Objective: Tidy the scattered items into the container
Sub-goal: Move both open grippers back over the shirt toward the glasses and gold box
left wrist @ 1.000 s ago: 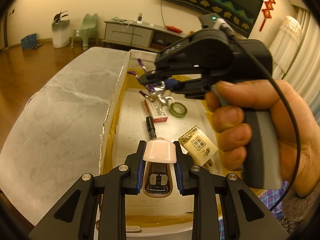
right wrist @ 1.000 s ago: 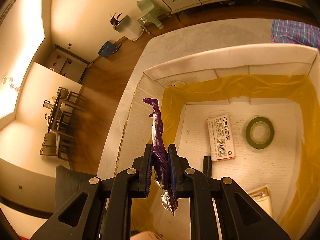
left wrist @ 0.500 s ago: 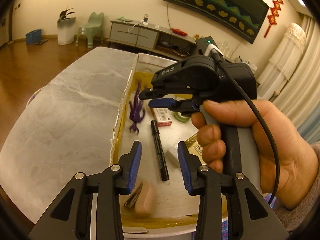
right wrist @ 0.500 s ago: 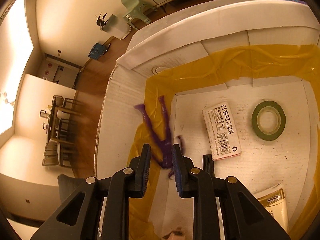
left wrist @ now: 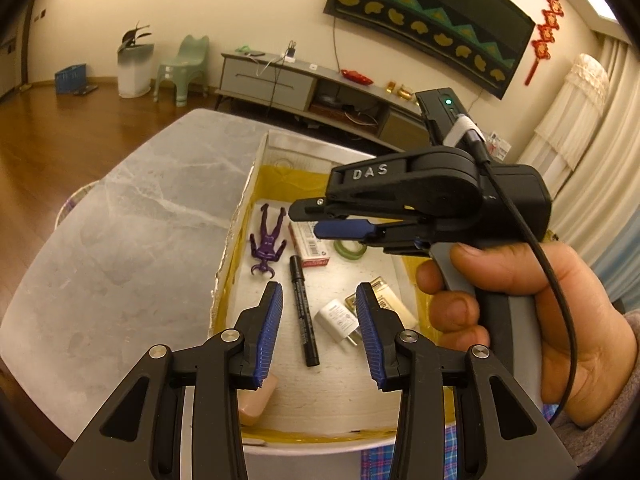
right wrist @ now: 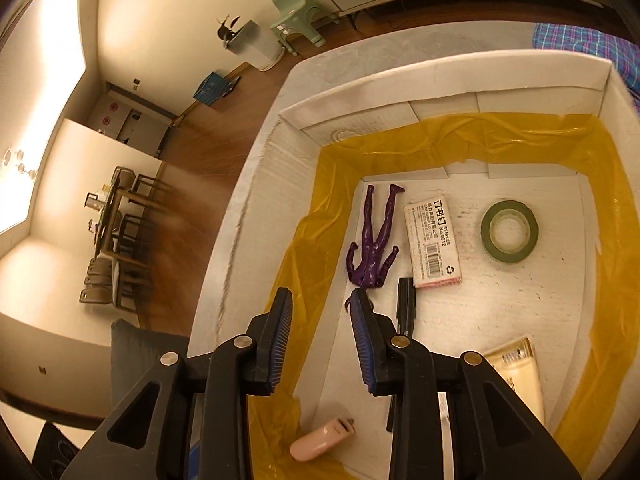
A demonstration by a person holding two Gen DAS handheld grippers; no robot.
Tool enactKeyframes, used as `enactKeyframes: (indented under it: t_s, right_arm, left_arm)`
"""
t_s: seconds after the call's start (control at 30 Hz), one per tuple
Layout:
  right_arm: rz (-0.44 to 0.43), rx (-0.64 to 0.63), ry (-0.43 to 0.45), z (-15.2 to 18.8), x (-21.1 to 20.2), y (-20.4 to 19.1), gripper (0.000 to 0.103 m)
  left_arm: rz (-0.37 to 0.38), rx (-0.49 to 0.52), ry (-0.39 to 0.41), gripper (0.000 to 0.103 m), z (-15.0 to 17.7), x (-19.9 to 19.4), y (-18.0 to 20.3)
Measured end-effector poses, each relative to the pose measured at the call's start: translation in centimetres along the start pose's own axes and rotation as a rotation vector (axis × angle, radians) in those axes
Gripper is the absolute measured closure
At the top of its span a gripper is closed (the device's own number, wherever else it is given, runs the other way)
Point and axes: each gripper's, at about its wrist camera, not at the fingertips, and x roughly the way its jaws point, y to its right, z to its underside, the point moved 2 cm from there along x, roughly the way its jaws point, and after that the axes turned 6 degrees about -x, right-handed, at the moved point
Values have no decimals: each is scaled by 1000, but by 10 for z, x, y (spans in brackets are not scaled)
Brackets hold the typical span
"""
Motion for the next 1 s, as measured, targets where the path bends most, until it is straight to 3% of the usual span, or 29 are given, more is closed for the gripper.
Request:
enactKeyframes:
  t_s: [0.4, 1.0]
  right_arm:
    - [-52, -115, 66, 20, -64, -6, 64]
    - [-96, -208, 256, 67, -191, 41, 63]
  left_arm:
    - [-12, 62, 34, 61, 3, -20, 34]
    - [103, 209, 21, 59, 18, -16, 137]
